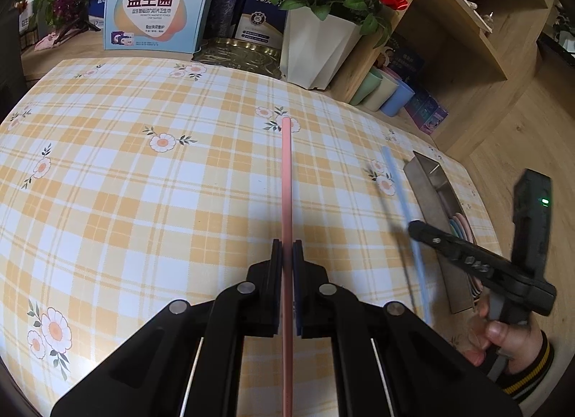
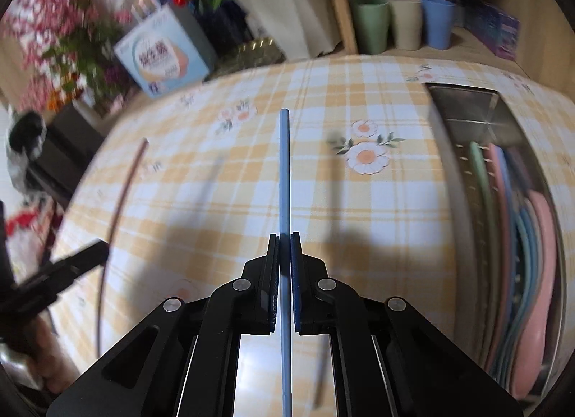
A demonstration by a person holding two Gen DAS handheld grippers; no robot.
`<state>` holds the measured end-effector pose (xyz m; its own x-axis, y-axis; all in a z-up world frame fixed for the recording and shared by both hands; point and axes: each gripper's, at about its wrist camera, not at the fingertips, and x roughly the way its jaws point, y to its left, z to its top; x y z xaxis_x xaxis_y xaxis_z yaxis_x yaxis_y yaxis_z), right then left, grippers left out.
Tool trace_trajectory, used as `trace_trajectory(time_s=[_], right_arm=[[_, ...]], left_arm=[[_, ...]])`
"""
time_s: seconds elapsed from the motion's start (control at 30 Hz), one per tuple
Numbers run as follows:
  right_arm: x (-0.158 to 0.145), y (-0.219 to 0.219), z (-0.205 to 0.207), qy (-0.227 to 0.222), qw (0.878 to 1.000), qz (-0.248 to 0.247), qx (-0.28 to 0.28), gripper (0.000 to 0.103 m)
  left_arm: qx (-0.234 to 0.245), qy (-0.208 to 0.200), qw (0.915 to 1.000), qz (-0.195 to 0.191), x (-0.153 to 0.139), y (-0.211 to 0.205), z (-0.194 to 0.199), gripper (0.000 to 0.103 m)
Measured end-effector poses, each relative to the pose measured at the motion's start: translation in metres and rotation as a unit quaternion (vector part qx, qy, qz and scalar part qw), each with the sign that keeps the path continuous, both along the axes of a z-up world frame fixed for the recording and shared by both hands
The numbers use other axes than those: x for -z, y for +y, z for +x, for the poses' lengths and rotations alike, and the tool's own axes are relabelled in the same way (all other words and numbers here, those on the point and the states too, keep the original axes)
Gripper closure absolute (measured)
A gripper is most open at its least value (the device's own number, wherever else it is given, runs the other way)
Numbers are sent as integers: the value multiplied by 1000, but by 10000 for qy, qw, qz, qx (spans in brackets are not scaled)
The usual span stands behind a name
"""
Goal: Organize utensils
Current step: 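Lower the blue chopstick into the steel tray and open the right tool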
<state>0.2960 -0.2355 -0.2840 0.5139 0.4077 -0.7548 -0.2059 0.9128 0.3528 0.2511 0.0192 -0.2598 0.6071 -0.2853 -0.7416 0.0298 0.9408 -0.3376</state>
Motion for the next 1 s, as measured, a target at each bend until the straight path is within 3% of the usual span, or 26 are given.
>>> trace_trajectory(time_s=[0.2, 0.4, 1.0], right_arm=[[-27, -68, -8, -327, 9963, 218, 769, 97], [-23, -117, -1, -176, 9917, 20, 1275, 97], [19, -112, 10, 335, 9931, -223, 1099, 97]], left_arm=[[95, -32, 9999, -34, -6, -13, 0, 97], [187, -18, 9998, -62, -8, -25, 2, 97], [274, 59, 9996, -35, -9, -40, 4, 97]])
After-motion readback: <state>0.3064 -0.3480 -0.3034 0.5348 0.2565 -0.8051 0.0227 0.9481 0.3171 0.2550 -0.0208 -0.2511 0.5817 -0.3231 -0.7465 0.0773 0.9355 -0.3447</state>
